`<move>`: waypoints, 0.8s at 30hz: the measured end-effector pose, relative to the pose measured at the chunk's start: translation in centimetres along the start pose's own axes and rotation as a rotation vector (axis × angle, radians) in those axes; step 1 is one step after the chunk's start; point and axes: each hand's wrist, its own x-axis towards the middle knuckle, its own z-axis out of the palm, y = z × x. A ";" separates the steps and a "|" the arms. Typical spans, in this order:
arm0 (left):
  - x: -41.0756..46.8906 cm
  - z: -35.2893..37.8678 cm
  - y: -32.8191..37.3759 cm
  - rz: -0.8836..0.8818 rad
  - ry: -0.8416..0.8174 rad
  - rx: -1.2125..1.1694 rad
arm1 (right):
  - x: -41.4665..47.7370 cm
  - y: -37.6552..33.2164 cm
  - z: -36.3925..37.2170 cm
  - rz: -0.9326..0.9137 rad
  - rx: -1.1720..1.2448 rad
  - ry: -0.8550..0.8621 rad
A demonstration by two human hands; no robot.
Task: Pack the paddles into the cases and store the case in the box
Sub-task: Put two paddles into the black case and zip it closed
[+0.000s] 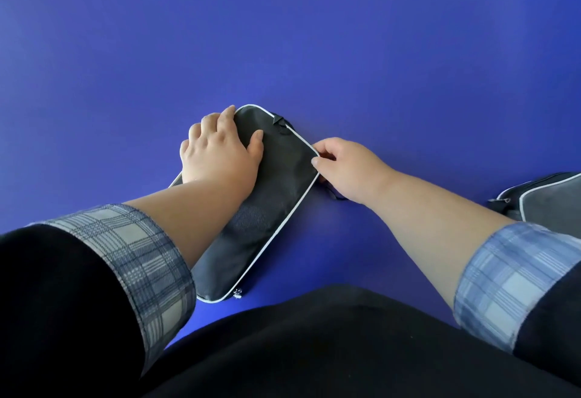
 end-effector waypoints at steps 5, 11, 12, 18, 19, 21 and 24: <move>-0.1 -0.2 0.3 -0.019 -0.012 0.005 | -1.1 0.8 1.3 0.095 0.015 0.132; -0.2 -0.3 0.3 -0.007 -0.019 0.001 | -1.8 2.1 1.5 0.167 0.303 -0.078; -0.1 -0.3 0.3 -0.006 -0.015 0.003 | -1.6 2.3 1.4 0.149 0.295 -0.093; 0.2 -0.4 0.2 0.009 -0.021 0.013 | -1.5 2.0 1.5 0.084 0.213 -0.064; 0.3 -0.4 0.1 0.013 -0.034 0.013 | -1.5 1.7 1.4 0.099 0.209 -0.061; 0.4 -0.5 -0.2 0.022 -0.070 0.019 | -1.7 1.1 1.3 0.127 0.227 -0.063; 0.6 -0.8 -0.5 0.018 -0.121 -0.014 | -2.0 0.5 1.4 0.184 0.377 -0.061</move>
